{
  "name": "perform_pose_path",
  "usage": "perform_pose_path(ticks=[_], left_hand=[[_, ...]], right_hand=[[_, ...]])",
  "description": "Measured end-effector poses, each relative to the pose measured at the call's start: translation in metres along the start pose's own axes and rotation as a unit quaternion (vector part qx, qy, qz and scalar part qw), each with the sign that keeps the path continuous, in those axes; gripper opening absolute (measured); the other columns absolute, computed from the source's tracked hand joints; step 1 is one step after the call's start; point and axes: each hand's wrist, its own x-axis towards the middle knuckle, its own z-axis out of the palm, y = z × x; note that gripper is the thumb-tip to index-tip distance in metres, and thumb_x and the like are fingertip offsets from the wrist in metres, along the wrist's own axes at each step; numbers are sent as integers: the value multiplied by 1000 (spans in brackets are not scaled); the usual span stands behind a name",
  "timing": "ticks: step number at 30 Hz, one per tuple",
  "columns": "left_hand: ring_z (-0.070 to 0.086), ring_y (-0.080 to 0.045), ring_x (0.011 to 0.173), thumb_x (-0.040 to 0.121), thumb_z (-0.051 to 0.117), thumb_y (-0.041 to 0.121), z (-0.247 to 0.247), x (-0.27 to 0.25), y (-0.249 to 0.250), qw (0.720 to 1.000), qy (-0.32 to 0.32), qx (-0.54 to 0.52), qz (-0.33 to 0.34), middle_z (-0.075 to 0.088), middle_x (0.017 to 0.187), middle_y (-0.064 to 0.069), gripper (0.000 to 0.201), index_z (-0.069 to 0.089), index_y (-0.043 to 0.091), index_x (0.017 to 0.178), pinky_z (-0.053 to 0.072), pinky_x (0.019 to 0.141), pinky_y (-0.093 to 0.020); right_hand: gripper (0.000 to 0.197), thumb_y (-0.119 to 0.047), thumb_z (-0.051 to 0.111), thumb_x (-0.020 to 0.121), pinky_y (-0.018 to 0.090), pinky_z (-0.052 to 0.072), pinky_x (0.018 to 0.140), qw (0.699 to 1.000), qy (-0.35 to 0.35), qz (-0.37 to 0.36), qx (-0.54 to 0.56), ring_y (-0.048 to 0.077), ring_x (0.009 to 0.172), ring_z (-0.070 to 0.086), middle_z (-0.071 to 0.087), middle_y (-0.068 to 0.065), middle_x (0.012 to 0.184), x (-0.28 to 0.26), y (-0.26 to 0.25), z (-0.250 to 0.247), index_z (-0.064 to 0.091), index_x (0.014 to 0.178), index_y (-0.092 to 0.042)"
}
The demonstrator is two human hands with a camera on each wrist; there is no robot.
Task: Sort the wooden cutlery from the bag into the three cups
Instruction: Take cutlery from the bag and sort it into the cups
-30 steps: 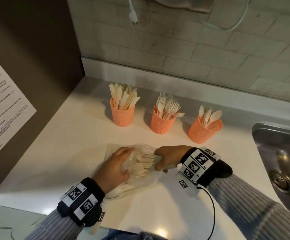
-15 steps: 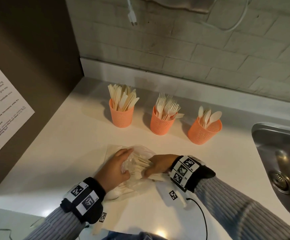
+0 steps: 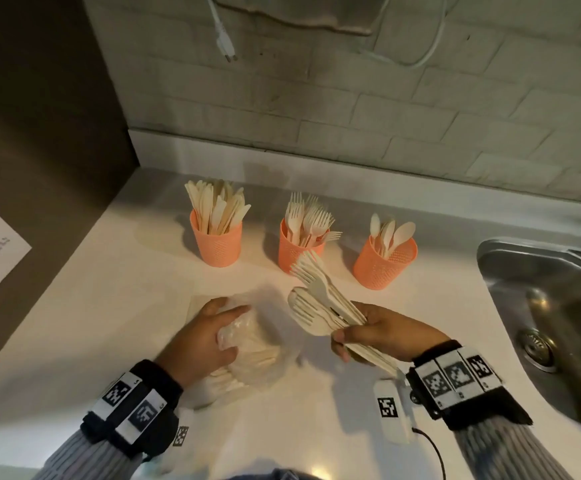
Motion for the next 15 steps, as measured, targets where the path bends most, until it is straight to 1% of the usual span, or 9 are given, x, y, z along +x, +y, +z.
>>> perform_pose_path(ticks=[1, 2, 3, 5, 7, 8, 10, 12, 15], left_hand=[[40, -6, 121, 72, 73, 19, -4, 0, 5, 1000, 2, 7, 6, 29, 134, 14, 72, 38, 69, 109, 32, 98, -19], [39, -4, 119, 71, 75, 24, -9, 1, 11, 1000, 12, 9, 10, 28, 132, 17, 67, 40, 71, 104, 32, 98, -20], [38, -2, 117, 71, 75, 28, -13, 2, 19, 999, 28, 6, 15, 29, 131, 17, 59, 45, 67, 103, 32, 99, -21], [44, 0, 110, 73, 73, 30, -20, 7, 37, 997, 68, -11, 26, 37, 125, 16, 41, 55, 51, 103, 33, 96, -18], [54, 0, 93, 75, 71, 27, -22, 13, 58, 993, 90, -70, 27, 52, 111, 14, 23, 64, 37, 95, 39, 84, -9], [57, -1, 84, 76, 71, 25, -20, 16, 70, 990, 83, -114, 19, 58, 102, 12, 17, 67, 32, 91, 42, 77, -8], [58, -1, 68, 78, 69, 20, -13, 24, 92, 977, 33, -211, -9, 66, 84, 8, 14, 70, 25, 92, 46, 67, -14], [58, -3, 64, 80, 67, 16, -1, 33, 109, 958, -10, -284, -24, 68, 74, 8, 15, 71, 19, 94, 49, 63, -19], [61, -7, 60, 78, 67, 12, 12, 45, 123, 943, 29, -329, -41, 68, 60, 8, 8, 72, 14, 84, 54, 62, -22]], right_hand=[[3, -17, 52, 87, 19, 40, 46, 999, 20, -15, 25, 9, 46, 48, 59, -2, 63, 0, 3, 1, 51, 84, -17], [5, -17, 52, 87, 20, 41, 46, 998, 40, -28, 49, 11, 47, 48, 58, -1, 63, 2, 7, 3, 50, 83, -15], [7, -17, 52, 87, 20, 42, 47, 995, 61, -38, 74, 12, 47, 48, 57, 1, 63, 4, 10, 5, 50, 81, -13], [9, -17, 54, 85, 21, 43, 49, 985, 101, -58, 126, 13, 49, 49, 56, 2, 62, 8, 16, 11, 51, 79, -11], [9, -17, 56, 84, 21, 44, 51, 973, 136, -80, 167, 14, 50, 50, 57, 1, 62, 12, 19, 17, 52, 79, -11], [8, -15, 56, 85, 20, 44, 51, 969, 152, -91, 174, 14, 50, 51, 57, 2, 61, 13, 19, 20, 52, 80, -10], [7, -9, 54, 90, 15, 42, 49, 964, 169, -112, 171, 14, 47, 53, 56, 4, 63, 16, 18, 23, 50, 84, -7], [5, -10, 55, 90, 15, 42, 45, 961, 175, -125, 173, 17, 45, 55, 56, 8, 65, 17, 16, 25, 51, 89, -7], [2, -10, 56, 91, 22, 45, 46, 958, 189, -135, 166, 20, 45, 54, 57, 10, 65, 20, 16, 25, 54, 92, -10]])
